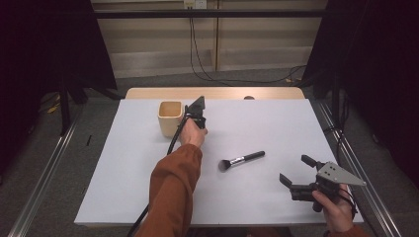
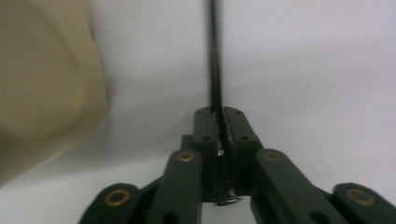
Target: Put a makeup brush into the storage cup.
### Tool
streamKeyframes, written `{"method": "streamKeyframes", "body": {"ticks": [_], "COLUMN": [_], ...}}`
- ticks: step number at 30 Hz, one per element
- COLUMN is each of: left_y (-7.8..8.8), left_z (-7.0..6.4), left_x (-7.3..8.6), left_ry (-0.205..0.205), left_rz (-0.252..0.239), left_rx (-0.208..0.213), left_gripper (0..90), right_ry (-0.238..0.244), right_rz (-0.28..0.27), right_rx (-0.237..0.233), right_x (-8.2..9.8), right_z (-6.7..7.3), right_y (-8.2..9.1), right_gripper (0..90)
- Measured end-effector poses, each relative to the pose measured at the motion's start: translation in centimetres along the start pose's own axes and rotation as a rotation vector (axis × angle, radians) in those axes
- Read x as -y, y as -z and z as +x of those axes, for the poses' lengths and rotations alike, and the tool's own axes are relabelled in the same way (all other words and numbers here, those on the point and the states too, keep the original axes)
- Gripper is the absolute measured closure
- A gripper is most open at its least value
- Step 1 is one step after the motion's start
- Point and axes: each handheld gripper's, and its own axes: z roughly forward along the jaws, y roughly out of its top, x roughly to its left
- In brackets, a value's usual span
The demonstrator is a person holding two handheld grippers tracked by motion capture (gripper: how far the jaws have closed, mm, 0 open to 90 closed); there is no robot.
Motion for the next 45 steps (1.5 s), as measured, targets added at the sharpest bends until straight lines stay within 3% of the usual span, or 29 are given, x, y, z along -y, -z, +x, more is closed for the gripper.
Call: {"method": "streamKeyframes", "body": {"ticks": [7,15,16,18,24,29,31,38,45], "left_y": [0.0,0.1,0.2,0.2,1.0,2.1,2.7,3.6,4.1], "left_z": [-0.1,0.2,0.3,0.3,0.3,0.6,0.9,1.8,2.6], "left_x": [0.1,0.5,0.5,0.6,0.7,1.1,1.3,2.1,2.7], "left_ry": [-0.036,-0.069,-0.076,-0.08,-0.087,-0.128,-0.139,-0.168,-0.18], "left_rz": [-0.001,-0.026,-0.027,-0.029,-0.08,-0.132,-0.17,-0.231,-0.279], "left_rx": [-0.006,0.019,0.049,0.055,0.09,0.122,0.153,0.2,0.225], "left_gripper": [85.7,85.9,85.9,85.9,85.8,85.8,85.9,85.8,85.8], "right_ry": [-0.001,-0.001,-0.001,-0.001,-0.003,-0.004,-0.004,-0.006,-0.004], "right_rz": [0.002,0.003,0.003,0.003,0.004,0.004,0.005,0.006,0.008], "right_rx": [0.0,0.002,0.002,0.002,0.005,0.004,0.007,0.011,0.01], "right_x": [0.0,0.0,0.0,0.0,0.1,0.1,0.1,0.1,0.1], "right_z": [0.0,0.0,0.0,0.0,0.0,-0.1,0.0,-0.1,-0.1], "right_y": [0.0,0.0,0.0,0.0,0.0,0.0,-0.1,-0.1,-0.2], "right_gripper": [0.0,0.0,0.0,0.0,0.0,0.0,0.0,0.0,0.0]}}
